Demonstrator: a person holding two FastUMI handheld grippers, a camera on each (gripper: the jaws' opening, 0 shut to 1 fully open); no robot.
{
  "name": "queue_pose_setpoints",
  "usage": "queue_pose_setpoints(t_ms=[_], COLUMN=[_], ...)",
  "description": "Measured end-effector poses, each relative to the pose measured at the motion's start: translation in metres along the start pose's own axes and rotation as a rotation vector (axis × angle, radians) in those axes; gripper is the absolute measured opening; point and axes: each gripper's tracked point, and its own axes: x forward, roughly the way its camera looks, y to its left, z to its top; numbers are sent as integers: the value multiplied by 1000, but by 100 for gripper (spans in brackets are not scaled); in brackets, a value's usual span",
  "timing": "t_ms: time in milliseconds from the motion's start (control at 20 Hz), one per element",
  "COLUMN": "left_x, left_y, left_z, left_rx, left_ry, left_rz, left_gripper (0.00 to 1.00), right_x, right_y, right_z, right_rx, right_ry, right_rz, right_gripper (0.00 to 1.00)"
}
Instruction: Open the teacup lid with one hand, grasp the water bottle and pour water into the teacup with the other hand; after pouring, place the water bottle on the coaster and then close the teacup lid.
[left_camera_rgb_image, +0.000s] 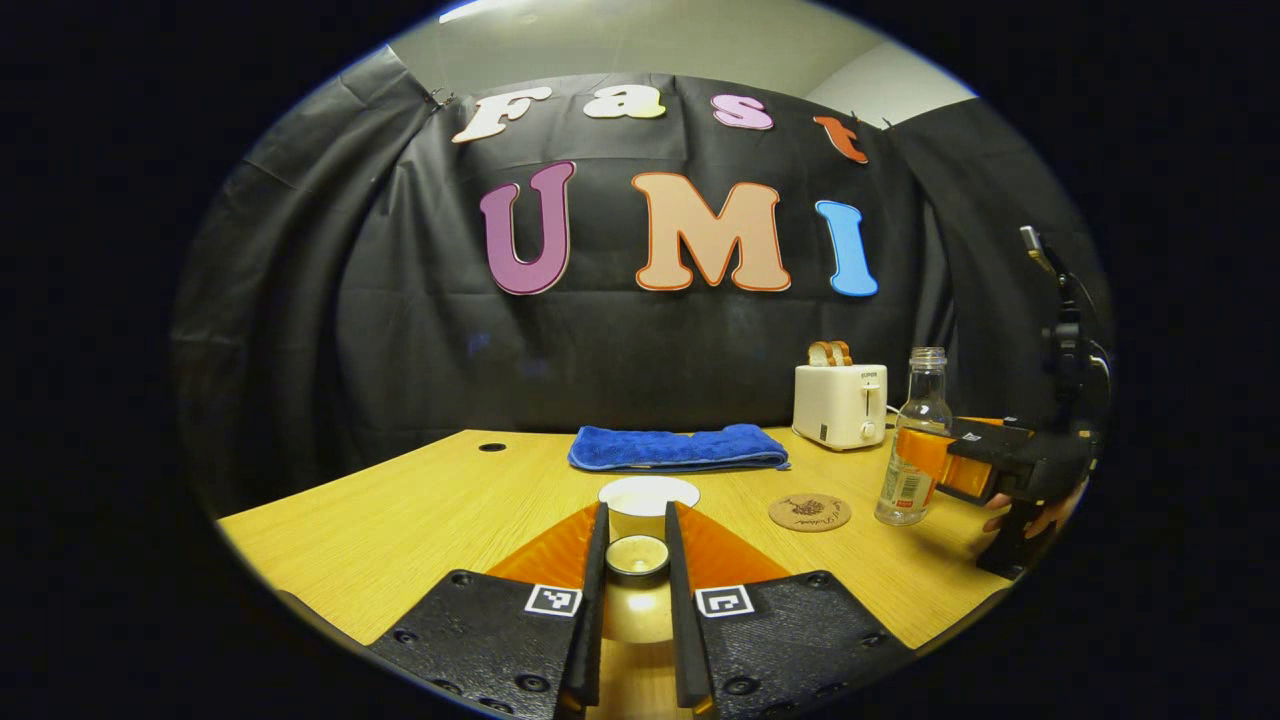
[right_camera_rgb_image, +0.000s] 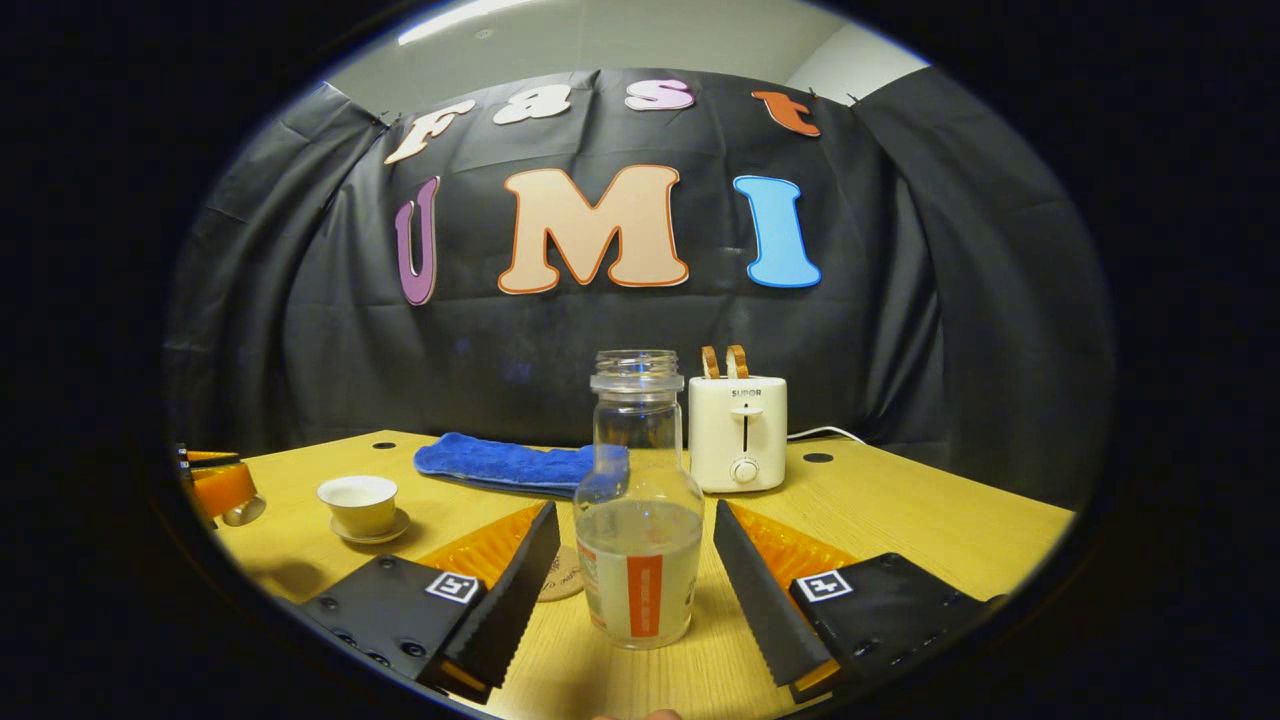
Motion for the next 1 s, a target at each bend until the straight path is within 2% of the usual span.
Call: queue_pose_setpoints(t_ms=[250, 400, 550, 650, 850, 1000], left_x=[0, 0, 0, 0, 0, 0], left_y=[0, 0, 0, 1, 0, 0], left_z=[0, 0, 1, 0, -1, -1], left_rx=[0, -1, -1, -1, -1, -2], left_ry=[0, -2, -3, -2, -2, -3], left_rz=[0, 1, 1, 1, 1, 1], left_gripper=[27, 27, 27, 27, 27, 27], right_x=[19, 19, 19, 19, 26, 36], right_y=[3, 0, 2, 10, 33, 56], right_z=[1, 0, 0, 3, 7, 19], right_rx=[-2, -3, -18, -98, -303, -479], right_ry=[-7, 1, 3, -2, 34, 15], right_rz=[-5, -26, -26, -17, -5, -2], right_gripper=[98, 81, 78, 74, 74, 74])
